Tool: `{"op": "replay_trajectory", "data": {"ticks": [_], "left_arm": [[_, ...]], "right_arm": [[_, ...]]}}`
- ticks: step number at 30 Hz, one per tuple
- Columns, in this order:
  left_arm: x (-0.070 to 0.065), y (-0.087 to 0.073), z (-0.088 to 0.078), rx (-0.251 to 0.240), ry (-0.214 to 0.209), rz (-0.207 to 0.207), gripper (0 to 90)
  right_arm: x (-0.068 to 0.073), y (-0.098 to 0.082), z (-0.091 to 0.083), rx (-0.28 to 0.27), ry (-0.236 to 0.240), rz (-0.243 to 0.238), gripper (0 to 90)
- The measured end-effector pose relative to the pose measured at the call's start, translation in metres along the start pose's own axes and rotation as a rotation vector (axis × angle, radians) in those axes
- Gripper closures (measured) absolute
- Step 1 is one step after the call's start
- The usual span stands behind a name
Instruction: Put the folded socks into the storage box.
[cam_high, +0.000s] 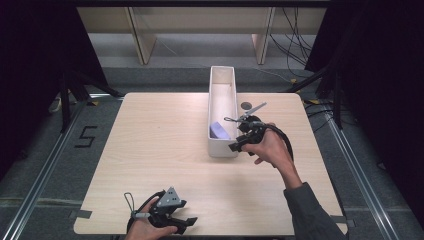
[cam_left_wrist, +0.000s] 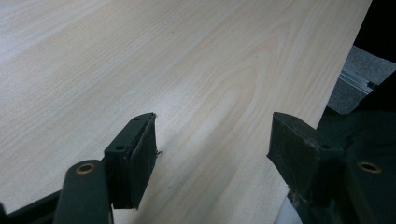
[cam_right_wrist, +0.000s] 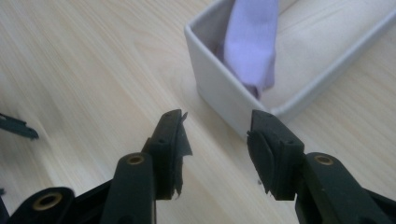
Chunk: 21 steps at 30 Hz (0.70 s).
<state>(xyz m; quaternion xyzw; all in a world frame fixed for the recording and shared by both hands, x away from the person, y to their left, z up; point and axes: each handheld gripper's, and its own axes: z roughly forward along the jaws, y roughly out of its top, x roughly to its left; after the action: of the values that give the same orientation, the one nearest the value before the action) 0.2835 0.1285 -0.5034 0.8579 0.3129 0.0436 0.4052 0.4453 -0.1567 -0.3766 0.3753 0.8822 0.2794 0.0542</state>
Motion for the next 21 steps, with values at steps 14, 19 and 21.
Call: {"op": "replay_trajectory", "data": {"ticks": [14, 19, 21], "left_arm": [[0.014, -0.009, -0.014, -0.014, 0.041, -0.032, 31.3], [0.017, -0.01, -0.018, -0.028, 0.058, -0.041, 30.7], [0.02, -0.011, -0.019, -0.023, 0.059, -0.044, 29.4]], "right_arm": [[0.0, -0.057, -0.001, -0.047, 0.012, -0.005, 48.7], [0.007, -0.064, 0.0, -0.053, 0.025, -0.008, 45.5], [0.011, -0.069, 0.002, -0.044, 0.018, -0.022, 43.7]]}}
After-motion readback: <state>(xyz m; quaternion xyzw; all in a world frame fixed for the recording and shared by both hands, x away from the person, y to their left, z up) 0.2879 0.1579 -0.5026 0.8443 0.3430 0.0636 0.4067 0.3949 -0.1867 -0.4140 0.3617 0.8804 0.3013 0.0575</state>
